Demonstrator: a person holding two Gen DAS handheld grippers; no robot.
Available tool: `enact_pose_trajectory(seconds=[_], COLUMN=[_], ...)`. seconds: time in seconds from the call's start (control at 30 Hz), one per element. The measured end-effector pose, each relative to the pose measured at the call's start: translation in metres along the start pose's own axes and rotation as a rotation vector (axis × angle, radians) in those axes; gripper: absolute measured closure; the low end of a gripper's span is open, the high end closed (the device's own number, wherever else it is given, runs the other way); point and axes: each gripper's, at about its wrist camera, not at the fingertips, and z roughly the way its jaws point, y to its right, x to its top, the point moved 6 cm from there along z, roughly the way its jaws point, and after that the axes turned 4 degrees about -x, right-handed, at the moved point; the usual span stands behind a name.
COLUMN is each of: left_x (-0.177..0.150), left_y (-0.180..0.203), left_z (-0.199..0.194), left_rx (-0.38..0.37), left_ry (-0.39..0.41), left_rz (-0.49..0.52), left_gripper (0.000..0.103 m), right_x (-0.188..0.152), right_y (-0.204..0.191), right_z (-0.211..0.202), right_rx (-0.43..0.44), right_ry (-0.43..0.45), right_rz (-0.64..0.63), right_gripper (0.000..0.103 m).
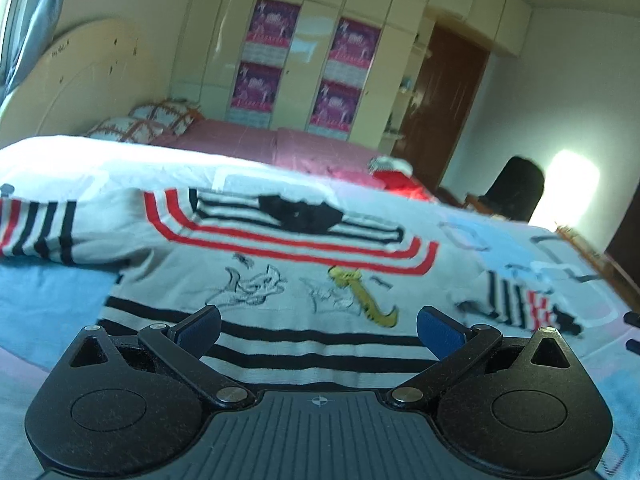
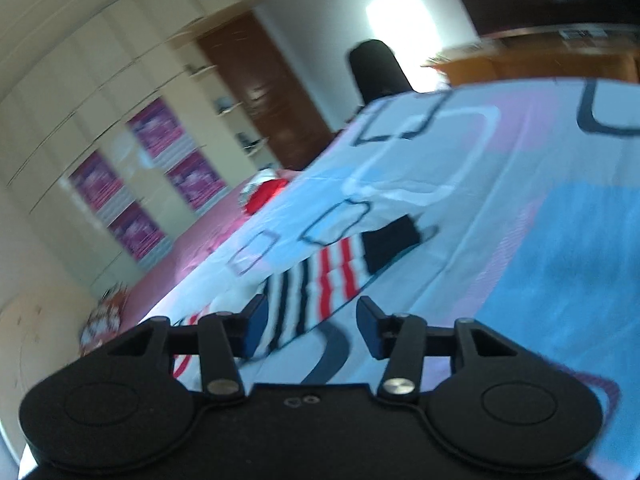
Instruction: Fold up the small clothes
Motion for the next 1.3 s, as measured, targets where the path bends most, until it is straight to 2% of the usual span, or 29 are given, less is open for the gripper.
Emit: enact_pose_trajectory(seconds=[0.1, 0.23, 0.33, 0.43, 0.47, 0.5, 0.7, 0.8, 0.97, 1.03, 1.13, 1.3], left_x=[-0.006, -0.009, -0.007, -0.006, -0.006, -0.007, 0.002, 0.010, 0.018, 0.023, 0.029, 0.031], left_y=[0.003, 0.011, 0.022, 0.029, 0.030, 0.031, 0.019, 0.001, -0.051, -0.076, -0.110, -0.168], left_z=[0.027, 0.056, 0.080, 0.095, 0.101, 0.105, 0.121, 0.123, 0.123, 0.118, 0.104, 0.082], left_rx=[0.019, 0.089, 0.115, 0.134, 0.134, 0.134, 0.155, 0.189, 0.228, 0.211, 0.227, 0.266], left_ry=[-0.042, -0.078, -0.109, -0.132, -0.142, -0.149, -0.141, -0.115, -0.104, -0.091, -0.057, -0.027], left_rz=[-0.015, -0.056, -0.056, -0.067, -0.079, -0.087, -0.089, -0.068, -0.077, -0.114, -0.118, -0.165], left_gripper=[0.000, 0.000, 0.000, 0.000, 0.000, 0.000, 0.000, 0.000, 0.000, 0.000, 0.000, 0.000], right_x=[0.010, 0.015, 0.015, 0.014, 0.015, 0.014, 0.020, 0.027, 0.018, 0.001, -0.038, -0.121], right_y=[0.023, 0.055, 0.070, 0.069, 0.065, 0.062, 0.047, 0.015, -0.091, -0.138, -0.206, -0.286], right_z=[0.056, 0.139, 0.179, 0.194, 0.196, 0.200, 0.204, 0.189, 0.156, 0.143, 0.127, 0.120], right_rx=[-0.018, -0.049, -0.056, -0.037, -0.042, -0.044, -0.083, -0.052, 0.081, 0.153, 0.264, 0.403], right_ry=[-0.036, -0.128, -0.162, -0.163, -0.166, -0.171, -0.154, -0.101, -0.030, -0.027, -0.049, -0.165], right_rz=[0.072, 0.162, 0.211, 0.218, 0.196, 0.172, 0.064, -0.045, -0.266, -0.340, -0.442, -0.567], right_gripper=[0.053, 0.059, 0.060, 0.065, 0.083, 0.095, 0.095, 0.095, 0.095, 0.095, 0.095, 0.095])
